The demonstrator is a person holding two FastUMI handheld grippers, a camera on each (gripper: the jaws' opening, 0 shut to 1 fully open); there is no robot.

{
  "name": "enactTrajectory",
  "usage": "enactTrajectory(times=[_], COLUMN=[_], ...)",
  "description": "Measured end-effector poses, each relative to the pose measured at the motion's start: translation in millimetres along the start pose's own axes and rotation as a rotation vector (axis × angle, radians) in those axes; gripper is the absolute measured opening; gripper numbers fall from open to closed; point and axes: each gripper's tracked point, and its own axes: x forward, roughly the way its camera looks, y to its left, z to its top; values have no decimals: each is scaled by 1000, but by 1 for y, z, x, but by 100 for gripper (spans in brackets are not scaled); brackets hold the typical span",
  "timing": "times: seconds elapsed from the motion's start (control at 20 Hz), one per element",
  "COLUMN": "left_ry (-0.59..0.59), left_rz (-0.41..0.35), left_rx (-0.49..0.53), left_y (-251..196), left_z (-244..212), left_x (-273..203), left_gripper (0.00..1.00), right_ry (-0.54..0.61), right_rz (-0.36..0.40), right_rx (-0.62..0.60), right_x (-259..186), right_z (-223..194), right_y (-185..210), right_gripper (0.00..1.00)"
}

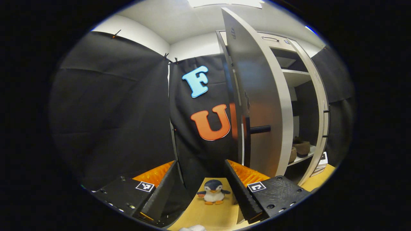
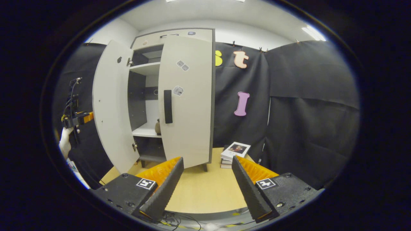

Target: Grab one shoe with the right hand and put it into the shoe cabinet, grab the other shoe with the left hand and put it into the shoe cabinet; then close the right door with the right hand and the left door with the left hand.

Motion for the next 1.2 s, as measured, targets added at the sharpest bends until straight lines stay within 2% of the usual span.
enactTrajectory(times=[0.25, 0.45, 0.7, 0.85, 0.9, 0.95, 1.0, 1.05, 1.1, 1.15, 1.2], left_ry=[4, -9, -13, -5, -5, -7, -15, -15, -12, -5, -2], left_rz=[-9, -43, -65, -93, -106, -114, -121, -126, -127, -128, -133], left_rx=[1, 21, -30, -22, -18, -15, -17, -16, -17, -22, -31], left_y=[-17, -49, -91, -123, -134, -146, -157, -166, -174, -180, -187], left_z=[2, 6, 8, 11, 14, 18, 24, 27, 28, 29, 30], left_x=[-7, -14, -16, -16, -13, -11, -7, -3, -1, 1, 1], left_gripper=[88, 88, 89, 88, 99, 89, 89, 95, 88, 96, 96], right_ry=[-21, -20, -16, -14, -14, -14, -12, -14, -14, -16, -18], right_rz=[16, 18, 19, 27, 30, 32, 34, 36, 39, 40, 42], right_rx=[6, 11, 25, 17, 16, 15, 17, 22, 25, 28, 28], right_x=[0, 0, 3, 9, 12, 14, 17, 17, 18, 20, 21], right_z=[5, 4, 4, 7, 9, 10, 11, 12, 13, 15, 16], right_y=[-2, -10, -25, -38, -42, -48, -52, -56, -60, -64, -67], right_gripper=[99, 99, 99, 99, 99, 99, 99, 99, 99, 99, 99])
